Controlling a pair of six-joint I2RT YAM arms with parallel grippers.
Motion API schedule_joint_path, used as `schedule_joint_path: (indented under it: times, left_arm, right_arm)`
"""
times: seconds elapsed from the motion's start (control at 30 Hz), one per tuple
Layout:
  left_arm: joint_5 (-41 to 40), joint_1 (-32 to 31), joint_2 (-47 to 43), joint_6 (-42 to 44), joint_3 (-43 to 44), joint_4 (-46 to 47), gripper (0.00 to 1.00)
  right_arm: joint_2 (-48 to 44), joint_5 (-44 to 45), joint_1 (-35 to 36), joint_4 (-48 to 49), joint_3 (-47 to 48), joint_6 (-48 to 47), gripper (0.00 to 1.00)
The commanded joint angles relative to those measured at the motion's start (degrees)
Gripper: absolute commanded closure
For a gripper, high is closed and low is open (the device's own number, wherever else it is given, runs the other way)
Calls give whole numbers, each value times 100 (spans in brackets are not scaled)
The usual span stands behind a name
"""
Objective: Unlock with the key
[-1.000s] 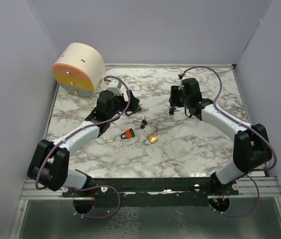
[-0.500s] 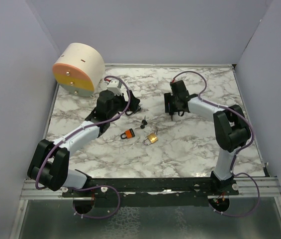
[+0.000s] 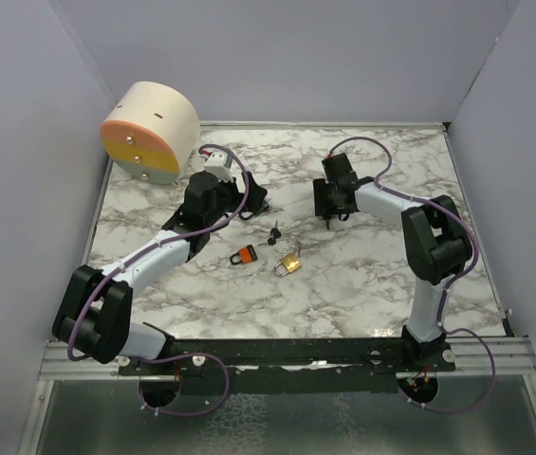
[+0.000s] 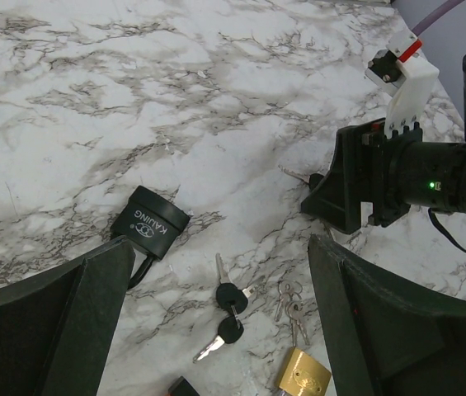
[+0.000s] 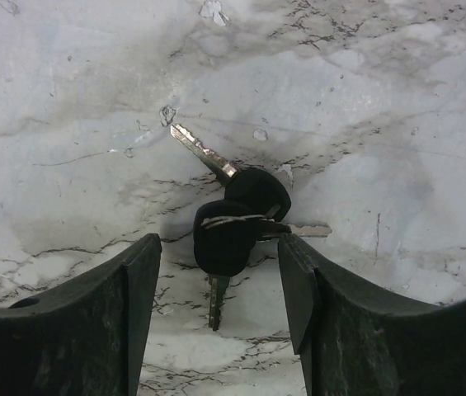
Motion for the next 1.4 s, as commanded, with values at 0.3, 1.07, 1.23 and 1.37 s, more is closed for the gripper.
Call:
schedule_joint_path:
  times: [0.3, 1.07, 1.23, 1.37]
  left_arm:
    - [-22, -33, 90, 55, 124, 183, 11]
    - [162, -33, 138, 139, 140, 187, 11]
    - [539, -33, 234, 165, 159, 321, 11]
    - [985, -79, 384, 162, 106, 619, 14]
  right_arm:
    - [-62, 32, 36, -254, -47, 215, 45]
    - [-51, 117, 36, 211, -187, 288, 87]
    - [-670, 29, 27, 592, -489, 458, 88]
    - [-1160, -98, 27, 838, -695, 679, 88]
